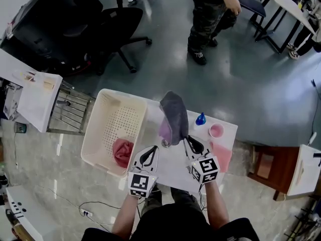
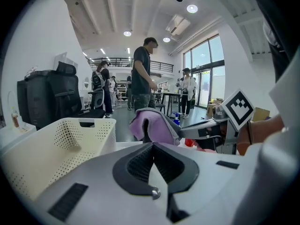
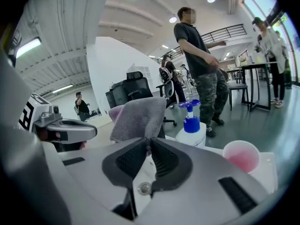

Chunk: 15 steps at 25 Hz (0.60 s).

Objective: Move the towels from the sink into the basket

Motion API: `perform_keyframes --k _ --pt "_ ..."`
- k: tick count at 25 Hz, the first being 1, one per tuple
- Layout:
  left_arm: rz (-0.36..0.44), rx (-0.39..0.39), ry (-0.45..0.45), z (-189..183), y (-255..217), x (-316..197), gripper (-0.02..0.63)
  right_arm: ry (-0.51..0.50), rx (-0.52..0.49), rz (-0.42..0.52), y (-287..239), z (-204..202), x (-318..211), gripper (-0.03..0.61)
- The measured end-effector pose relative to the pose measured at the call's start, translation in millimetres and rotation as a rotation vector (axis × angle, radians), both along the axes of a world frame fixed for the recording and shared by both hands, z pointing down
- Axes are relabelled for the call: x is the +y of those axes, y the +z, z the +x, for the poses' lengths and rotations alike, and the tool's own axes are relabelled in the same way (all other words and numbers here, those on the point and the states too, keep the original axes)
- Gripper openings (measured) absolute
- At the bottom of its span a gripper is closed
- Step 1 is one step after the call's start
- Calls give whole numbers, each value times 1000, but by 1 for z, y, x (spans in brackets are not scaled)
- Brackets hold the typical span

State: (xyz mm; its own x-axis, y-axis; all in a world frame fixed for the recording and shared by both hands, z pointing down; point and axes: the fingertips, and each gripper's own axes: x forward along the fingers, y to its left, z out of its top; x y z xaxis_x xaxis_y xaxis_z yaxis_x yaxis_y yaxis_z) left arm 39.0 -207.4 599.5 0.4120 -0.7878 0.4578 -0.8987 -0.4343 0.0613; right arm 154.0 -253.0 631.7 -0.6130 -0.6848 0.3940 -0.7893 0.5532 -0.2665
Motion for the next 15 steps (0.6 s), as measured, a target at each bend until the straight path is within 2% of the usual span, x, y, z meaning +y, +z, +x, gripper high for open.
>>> perform_keyframes --k 15 --pt "62 13 3 -15 -27 9 8 36 24 110 -41 -2 2 45"
